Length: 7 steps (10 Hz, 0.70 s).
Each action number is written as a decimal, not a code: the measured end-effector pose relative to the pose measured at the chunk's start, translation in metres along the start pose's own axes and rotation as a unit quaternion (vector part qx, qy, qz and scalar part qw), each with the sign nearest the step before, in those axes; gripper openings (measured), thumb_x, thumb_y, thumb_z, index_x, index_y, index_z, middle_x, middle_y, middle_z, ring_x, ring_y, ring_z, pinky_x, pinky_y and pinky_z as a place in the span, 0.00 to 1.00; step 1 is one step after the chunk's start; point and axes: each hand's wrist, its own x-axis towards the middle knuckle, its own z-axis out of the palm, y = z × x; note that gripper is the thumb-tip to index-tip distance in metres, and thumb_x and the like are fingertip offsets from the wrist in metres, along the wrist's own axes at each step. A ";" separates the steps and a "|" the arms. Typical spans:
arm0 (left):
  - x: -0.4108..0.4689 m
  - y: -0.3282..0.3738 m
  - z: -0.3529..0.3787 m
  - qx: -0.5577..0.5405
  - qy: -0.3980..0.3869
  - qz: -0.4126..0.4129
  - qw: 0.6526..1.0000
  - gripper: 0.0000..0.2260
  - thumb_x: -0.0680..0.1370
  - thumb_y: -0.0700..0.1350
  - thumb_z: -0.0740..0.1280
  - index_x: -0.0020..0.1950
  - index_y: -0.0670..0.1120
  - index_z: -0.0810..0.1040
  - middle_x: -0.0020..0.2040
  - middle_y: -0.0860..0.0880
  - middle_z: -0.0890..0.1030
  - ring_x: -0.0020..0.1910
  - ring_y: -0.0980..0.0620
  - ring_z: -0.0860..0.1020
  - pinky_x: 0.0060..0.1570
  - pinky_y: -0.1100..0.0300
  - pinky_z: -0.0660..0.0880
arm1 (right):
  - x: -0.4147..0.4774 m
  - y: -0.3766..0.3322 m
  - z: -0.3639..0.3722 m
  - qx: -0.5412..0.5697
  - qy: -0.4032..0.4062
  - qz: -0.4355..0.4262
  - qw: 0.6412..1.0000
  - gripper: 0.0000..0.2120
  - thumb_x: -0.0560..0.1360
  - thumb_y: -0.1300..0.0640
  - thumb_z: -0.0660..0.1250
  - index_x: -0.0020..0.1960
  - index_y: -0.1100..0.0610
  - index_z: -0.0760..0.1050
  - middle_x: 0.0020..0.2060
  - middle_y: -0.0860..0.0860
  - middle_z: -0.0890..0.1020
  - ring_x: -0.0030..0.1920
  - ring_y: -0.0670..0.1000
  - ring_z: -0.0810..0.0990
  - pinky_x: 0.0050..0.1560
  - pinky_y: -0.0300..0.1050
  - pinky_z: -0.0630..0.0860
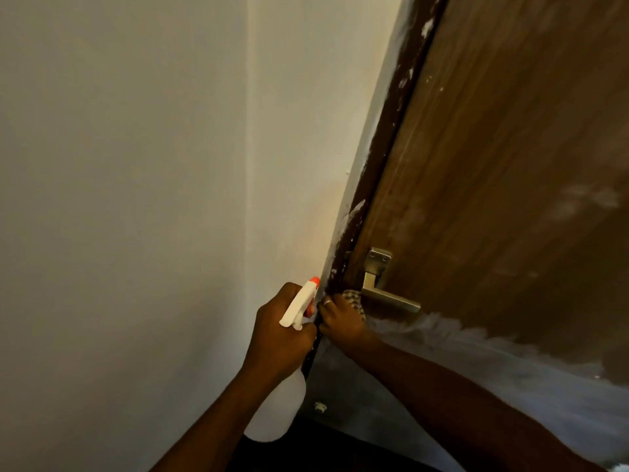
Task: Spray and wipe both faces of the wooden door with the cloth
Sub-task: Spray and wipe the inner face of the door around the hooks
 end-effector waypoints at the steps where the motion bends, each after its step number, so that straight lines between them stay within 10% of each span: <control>1: 0.000 -0.008 0.011 -0.005 -0.022 -0.008 1.000 0.16 0.73 0.40 0.70 0.57 0.48 0.70 0.46 0.57 0.75 0.41 0.59 0.76 0.50 0.64 0.75 | -0.004 0.008 0.074 0.074 0.050 0.040 0.995 0.15 0.68 0.53 0.74 0.54 0.54 0.85 0.54 0.55 0.84 0.55 0.58 0.82 0.53 0.49 0.80; 2: -0.010 -0.018 0.027 0.001 -0.052 -0.021 0.998 0.17 0.73 0.38 0.71 0.57 0.48 0.70 0.48 0.56 0.75 0.42 0.61 0.75 0.54 0.61 0.75 | -0.038 0.030 0.141 0.214 0.146 0.148 0.955 0.17 0.73 0.54 0.60 0.55 0.55 0.84 0.55 0.56 0.82 0.56 0.59 0.77 0.48 0.49 0.81; 3: -0.018 -0.031 0.051 0.003 -0.068 -0.030 0.997 0.17 0.72 0.38 0.71 0.57 0.48 0.69 0.49 0.56 0.75 0.44 0.60 0.75 0.57 0.60 0.72 | -0.084 0.054 0.180 0.345 0.185 0.269 0.880 0.14 0.75 0.59 0.68 0.60 0.53 0.80 0.59 0.54 0.80 0.56 0.60 0.81 0.53 0.58 0.80; 5: -0.038 -0.032 0.112 0.016 -0.110 -0.075 0.991 0.21 0.73 0.45 0.70 0.64 0.44 0.71 0.61 0.46 0.78 0.56 0.48 0.78 0.58 0.55 0.74 | -0.165 0.061 0.167 0.674 0.321 0.515 0.422 0.14 0.79 0.51 0.67 0.60 0.59 0.76 0.46 0.52 0.81 0.43 0.54 0.81 0.40 0.40 0.77; 6: -0.043 -0.022 0.136 -0.035 -0.098 -0.109 0.989 0.28 0.69 0.57 0.72 0.64 0.43 0.72 0.60 0.45 0.78 0.55 0.48 0.77 0.62 0.49 0.72 | -0.167 0.059 0.179 0.751 0.341 0.502 0.261 0.14 0.78 0.55 0.68 0.62 0.60 0.78 0.50 0.60 0.84 0.47 0.60 0.84 0.40 0.48 0.83; 7: -0.055 -0.024 0.140 0.044 -0.175 0.025 0.983 0.15 0.72 0.39 0.69 0.55 0.53 0.77 0.50 0.52 0.81 0.49 0.54 0.78 0.48 0.60 0.78 | -0.149 0.079 0.172 0.716 0.400 0.514 0.250 0.09 0.79 0.59 0.65 0.58 0.51 0.77 0.54 0.54 0.83 0.55 0.58 0.82 0.57 0.56 0.80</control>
